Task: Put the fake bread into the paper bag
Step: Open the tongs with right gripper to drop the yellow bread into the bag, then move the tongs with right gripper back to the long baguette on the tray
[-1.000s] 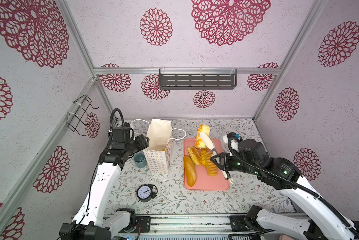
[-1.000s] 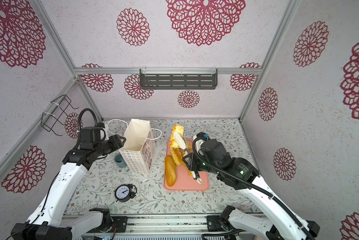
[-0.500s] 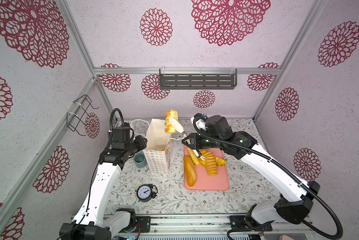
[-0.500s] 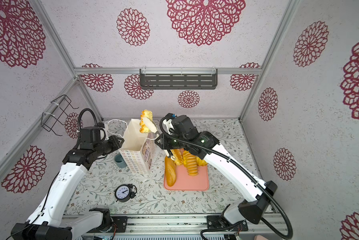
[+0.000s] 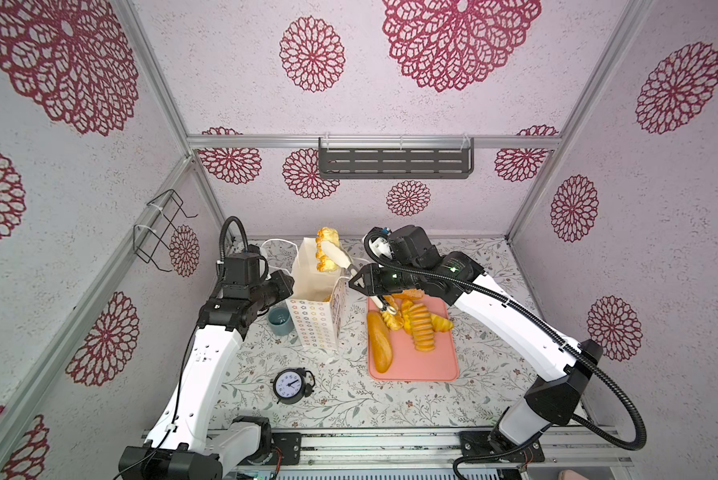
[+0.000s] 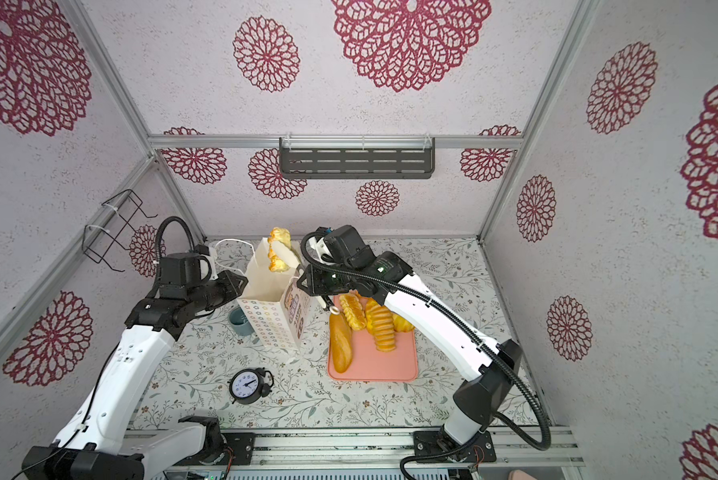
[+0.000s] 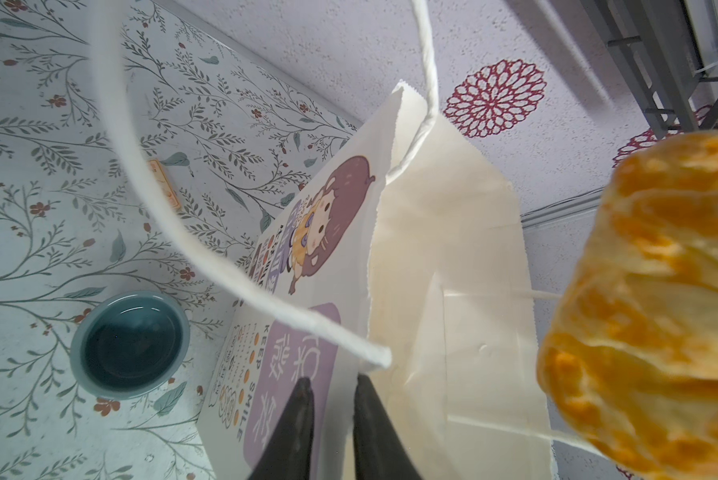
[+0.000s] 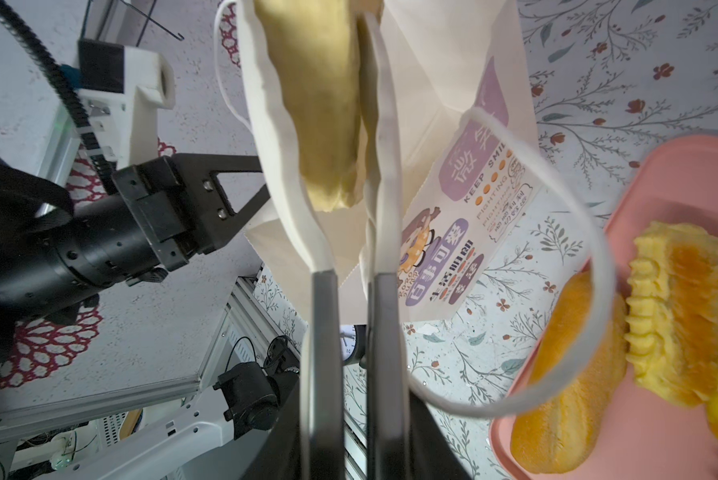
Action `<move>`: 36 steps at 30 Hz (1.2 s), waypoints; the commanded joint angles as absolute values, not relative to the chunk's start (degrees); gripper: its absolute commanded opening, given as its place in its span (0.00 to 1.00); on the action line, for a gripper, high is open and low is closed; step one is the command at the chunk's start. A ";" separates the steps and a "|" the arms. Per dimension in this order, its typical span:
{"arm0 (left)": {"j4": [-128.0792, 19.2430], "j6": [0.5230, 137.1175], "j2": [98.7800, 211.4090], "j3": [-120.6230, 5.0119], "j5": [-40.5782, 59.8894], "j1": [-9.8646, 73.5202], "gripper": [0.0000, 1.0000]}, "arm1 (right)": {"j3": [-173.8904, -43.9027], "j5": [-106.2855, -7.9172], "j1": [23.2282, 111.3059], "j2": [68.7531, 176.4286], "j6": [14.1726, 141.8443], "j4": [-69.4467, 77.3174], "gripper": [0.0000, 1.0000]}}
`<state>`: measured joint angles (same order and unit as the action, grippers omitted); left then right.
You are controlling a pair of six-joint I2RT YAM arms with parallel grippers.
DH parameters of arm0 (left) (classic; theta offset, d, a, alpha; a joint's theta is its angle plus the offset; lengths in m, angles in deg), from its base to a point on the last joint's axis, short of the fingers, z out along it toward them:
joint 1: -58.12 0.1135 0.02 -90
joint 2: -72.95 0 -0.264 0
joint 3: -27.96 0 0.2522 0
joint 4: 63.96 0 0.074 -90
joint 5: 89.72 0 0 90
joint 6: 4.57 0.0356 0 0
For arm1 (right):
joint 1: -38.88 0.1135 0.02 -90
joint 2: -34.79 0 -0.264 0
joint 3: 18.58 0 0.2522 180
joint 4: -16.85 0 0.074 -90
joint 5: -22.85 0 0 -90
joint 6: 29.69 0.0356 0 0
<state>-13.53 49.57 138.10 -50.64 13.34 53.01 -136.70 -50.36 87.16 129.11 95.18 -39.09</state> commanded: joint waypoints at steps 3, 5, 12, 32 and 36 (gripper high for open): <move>-15.13 49.65 137.86 -50.93 14.14 52.23 0.20 | -139.04 -49.92 87.66 128.22 93.40 -37.70 0.40; -15.14 49.63 137.85 -50.85 14.18 52.17 0.20 | -139.04 -49.93 87.69 128.22 93.32 -37.52 0.43; -15.31 49.73 138.01 -50.84 14.37 52.22 0.20 | -139.69 -50.01 87.73 128.38 93.48 -37.06 0.44; -15.20 50.65 137.39 -51.22 14.35 52.20 0.56 | -115.22 -66.53 86.06 101.72 96.98 -49.84 0.44; -15.48 50.73 137.28 -50.32 13.91 52.23 0.61 | -105.71 -64.15 86.21 99.83 99.12 -49.70 0.44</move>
